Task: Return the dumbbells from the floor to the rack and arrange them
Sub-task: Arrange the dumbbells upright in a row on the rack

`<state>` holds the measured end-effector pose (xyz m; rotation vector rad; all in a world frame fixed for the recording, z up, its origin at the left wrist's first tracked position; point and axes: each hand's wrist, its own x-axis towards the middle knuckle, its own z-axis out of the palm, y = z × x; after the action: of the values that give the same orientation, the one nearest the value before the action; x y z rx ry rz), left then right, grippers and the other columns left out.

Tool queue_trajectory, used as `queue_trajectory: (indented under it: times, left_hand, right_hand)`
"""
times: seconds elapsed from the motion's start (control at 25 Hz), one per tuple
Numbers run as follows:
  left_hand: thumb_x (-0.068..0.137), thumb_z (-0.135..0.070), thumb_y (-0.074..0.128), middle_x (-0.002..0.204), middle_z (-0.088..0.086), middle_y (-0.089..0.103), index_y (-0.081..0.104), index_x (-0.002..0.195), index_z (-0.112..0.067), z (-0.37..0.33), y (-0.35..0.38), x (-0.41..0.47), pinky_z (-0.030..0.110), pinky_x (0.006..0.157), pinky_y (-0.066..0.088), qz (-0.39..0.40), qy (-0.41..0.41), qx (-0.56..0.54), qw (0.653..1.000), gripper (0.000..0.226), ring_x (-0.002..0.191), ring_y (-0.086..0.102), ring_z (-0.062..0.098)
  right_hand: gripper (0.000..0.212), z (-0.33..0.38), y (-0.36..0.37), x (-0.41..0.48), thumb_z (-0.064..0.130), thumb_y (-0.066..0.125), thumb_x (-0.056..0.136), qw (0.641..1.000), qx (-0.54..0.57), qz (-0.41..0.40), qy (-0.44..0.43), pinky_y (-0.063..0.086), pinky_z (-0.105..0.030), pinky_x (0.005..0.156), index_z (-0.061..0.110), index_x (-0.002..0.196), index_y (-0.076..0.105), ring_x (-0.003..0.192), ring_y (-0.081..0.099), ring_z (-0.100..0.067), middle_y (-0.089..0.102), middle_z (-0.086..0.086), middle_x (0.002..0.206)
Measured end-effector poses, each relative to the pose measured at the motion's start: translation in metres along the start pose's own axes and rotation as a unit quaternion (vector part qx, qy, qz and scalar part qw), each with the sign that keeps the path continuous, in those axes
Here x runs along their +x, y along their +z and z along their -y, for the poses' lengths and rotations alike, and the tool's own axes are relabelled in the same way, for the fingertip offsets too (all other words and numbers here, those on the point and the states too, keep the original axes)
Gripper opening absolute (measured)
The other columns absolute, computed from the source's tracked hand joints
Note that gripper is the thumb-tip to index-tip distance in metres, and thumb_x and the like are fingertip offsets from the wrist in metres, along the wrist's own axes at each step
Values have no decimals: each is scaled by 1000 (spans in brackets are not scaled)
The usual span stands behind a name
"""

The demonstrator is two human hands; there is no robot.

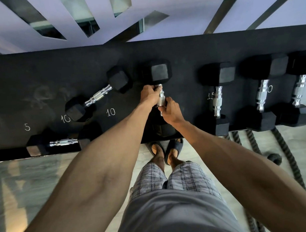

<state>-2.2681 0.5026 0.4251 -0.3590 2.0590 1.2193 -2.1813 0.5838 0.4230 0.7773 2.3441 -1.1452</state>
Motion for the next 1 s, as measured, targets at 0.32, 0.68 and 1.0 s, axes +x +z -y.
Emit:
queue_trajectory:
  times: [0.32,0.68,1.0]
  left_hand:
    - [96,-31,58,111,11,71,70,111,-7,22,7,-11,33,95,53,7,-9,31,999,30,104,68,24]
    - [95,-23,57,110,9,71,69,104,-14,35,-29,-49,32,90,53,-28,9,175,984,18,104,66,26]
    - [88,-18,54,93,6,74,63,72,-24,80,-123,-79,43,85,58,-119,-19,211,970,19,89,71,27]
  right_hand:
    - [29,-19,19,-11,19,58,97,999,4,24,22,38,-21,60,0,116,49,91,62,-25,64,-15,110]
    - [18,-15,7,-39,21,45,98,980,-88,-117,-137,50,-36,82,10,110,52,98,56,-22,58,-7,108]
    - [16,48,61,-48,12,46,91,991,4,37,-126,58,-38,75,13,96,61,84,68,-21,72,-5,88]
